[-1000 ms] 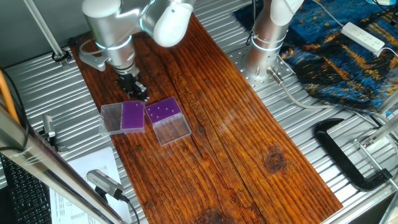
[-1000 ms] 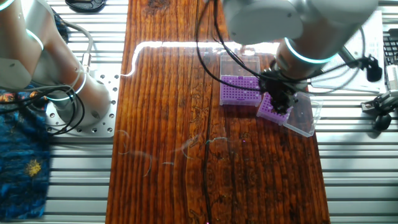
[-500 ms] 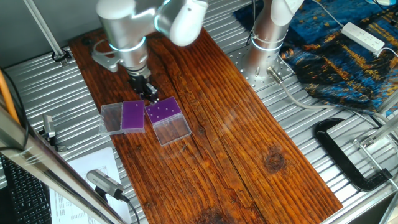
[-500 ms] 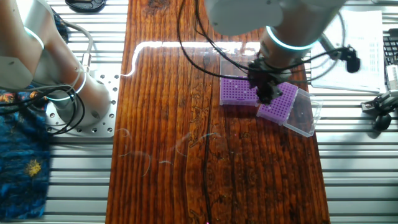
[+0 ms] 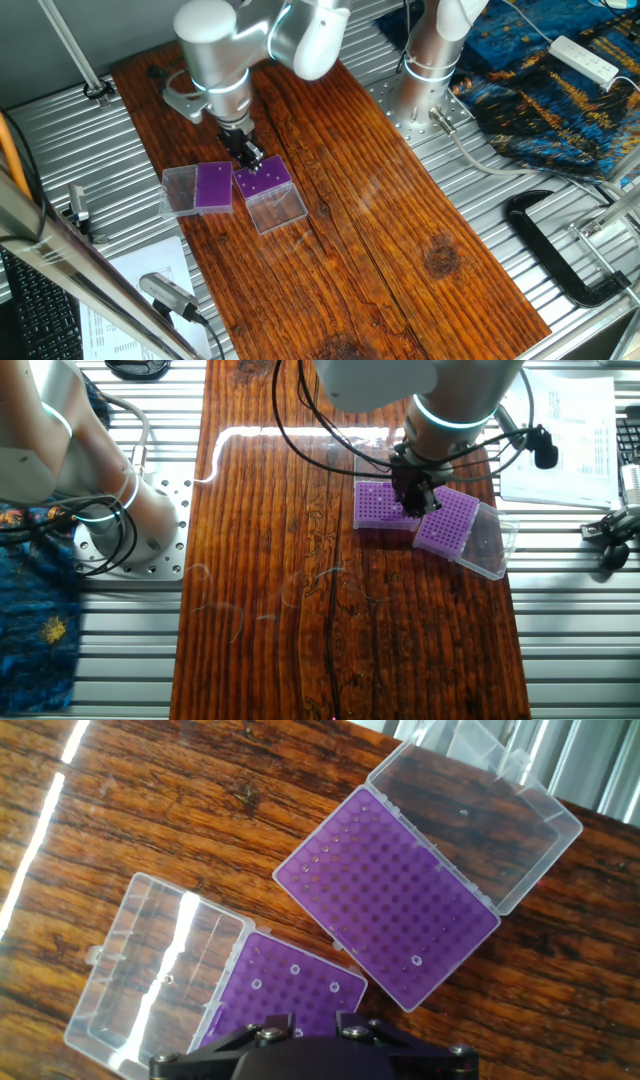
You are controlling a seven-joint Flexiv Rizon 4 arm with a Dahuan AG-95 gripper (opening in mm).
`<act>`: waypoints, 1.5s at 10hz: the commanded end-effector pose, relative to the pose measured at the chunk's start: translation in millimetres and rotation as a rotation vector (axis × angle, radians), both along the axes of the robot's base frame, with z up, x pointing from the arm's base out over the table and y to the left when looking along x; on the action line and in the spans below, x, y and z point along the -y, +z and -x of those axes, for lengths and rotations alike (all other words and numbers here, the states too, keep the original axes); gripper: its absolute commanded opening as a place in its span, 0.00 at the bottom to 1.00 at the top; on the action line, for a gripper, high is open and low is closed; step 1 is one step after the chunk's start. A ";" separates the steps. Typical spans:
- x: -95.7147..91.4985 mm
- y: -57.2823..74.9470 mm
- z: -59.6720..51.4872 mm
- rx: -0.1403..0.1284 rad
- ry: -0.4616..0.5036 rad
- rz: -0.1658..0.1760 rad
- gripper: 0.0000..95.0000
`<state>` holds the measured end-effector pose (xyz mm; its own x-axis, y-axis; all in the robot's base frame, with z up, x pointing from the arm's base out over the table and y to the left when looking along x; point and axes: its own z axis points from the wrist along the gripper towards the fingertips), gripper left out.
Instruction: Transfer all small pipette tips from one holder to another
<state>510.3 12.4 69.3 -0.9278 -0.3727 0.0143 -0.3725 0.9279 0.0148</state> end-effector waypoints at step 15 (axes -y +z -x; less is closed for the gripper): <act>-7.6 -16.2 10.9 0.015 -0.005 -0.006 0.20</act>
<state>499.6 20.1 53.1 -0.9299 -0.3679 -0.0013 -0.3679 0.9298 0.0147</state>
